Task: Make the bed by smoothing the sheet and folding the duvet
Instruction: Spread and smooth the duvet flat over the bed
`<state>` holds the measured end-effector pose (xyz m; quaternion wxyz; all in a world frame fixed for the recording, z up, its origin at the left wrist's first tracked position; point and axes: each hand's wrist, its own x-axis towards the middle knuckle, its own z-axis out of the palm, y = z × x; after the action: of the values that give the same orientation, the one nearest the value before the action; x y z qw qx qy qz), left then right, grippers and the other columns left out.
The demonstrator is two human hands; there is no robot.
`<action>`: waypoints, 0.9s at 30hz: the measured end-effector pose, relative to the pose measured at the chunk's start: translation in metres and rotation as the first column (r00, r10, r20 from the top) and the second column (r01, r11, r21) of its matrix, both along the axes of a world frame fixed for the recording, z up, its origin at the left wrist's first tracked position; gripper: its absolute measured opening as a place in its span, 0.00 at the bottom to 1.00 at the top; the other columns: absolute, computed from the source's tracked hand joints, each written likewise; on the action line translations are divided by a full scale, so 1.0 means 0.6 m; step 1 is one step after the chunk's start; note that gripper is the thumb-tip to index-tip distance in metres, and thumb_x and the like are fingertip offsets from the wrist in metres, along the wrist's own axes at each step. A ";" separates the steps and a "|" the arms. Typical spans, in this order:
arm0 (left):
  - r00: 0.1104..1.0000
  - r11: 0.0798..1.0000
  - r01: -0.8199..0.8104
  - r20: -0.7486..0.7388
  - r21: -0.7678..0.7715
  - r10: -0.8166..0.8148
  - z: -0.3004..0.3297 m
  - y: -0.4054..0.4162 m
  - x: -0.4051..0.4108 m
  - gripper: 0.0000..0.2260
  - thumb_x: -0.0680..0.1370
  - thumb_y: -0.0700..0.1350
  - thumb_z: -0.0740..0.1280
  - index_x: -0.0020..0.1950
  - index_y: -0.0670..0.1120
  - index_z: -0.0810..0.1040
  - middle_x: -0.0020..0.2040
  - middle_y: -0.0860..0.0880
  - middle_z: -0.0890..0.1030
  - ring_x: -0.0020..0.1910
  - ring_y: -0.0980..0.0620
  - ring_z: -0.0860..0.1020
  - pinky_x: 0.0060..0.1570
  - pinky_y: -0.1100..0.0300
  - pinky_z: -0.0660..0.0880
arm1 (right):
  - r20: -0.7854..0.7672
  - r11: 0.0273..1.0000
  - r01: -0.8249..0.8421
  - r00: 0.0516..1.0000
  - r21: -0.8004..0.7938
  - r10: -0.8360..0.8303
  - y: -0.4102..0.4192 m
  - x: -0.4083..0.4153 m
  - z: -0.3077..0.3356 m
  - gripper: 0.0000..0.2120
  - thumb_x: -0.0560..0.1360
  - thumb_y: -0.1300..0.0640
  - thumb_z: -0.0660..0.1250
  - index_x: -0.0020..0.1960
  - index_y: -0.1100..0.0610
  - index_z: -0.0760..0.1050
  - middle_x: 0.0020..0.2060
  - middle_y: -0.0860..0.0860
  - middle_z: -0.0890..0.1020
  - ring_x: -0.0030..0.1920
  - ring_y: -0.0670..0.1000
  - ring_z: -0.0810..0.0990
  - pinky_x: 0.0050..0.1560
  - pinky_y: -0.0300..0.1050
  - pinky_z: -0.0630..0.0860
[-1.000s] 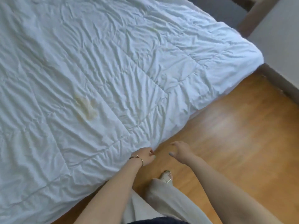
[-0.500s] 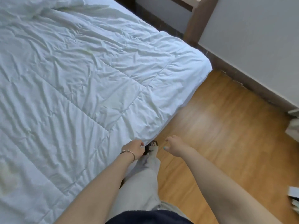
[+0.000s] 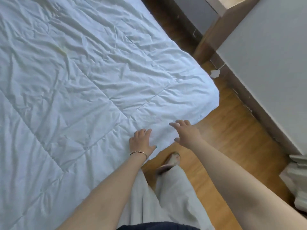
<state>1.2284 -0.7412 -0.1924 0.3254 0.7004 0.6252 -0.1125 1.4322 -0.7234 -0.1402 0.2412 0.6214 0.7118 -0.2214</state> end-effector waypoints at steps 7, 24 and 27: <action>0.943 0.895 -0.332 0.088 0.299 0.321 -0.082 0.031 0.118 0.18 0.62 0.56 0.77 0.51 0.58 0.81 0.47 0.56 0.80 0.49 0.48 0.78 0.47 0.53 0.71 | -0.100 0.924 -0.379 0.918 0.059 0.383 0.166 0.105 -0.109 0.31 0.72 0.51 0.73 0.72 0.42 0.65 0.69 0.51 0.69 0.70 0.56 0.64 0.62 0.51 0.66; 0.953 0.908 -0.298 -0.043 -0.294 0.299 -0.031 -0.044 0.157 0.11 0.79 0.54 0.60 0.54 0.53 0.79 0.56 0.55 0.79 0.58 0.49 0.76 0.55 0.56 0.71 | -0.180 0.708 -0.575 0.812 -0.410 0.555 0.132 0.157 -0.095 0.16 0.79 0.50 0.62 0.66 0.41 0.73 0.61 0.45 0.76 0.64 0.50 0.74 0.51 0.42 0.70; 0.937 0.890 -0.342 -0.036 -0.302 0.348 -0.026 -0.024 0.163 0.13 0.79 0.56 0.57 0.48 0.52 0.77 0.53 0.54 0.78 0.54 0.49 0.76 0.54 0.55 0.72 | -0.209 0.786 -0.502 0.865 -0.362 0.457 0.147 0.190 -0.093 0.20 0.79 0.44 0.61 0.70 0.38 0.68 0.67 0.44 0.72 0.67 0.50 0.71 0.61 0.46 0.70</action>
<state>1.3262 -0.7556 -0.2079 0.4499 0.5210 0.7115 -0.1409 1.5460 -0.6355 -0.1961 0.3728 0.3433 0.7969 -0.3289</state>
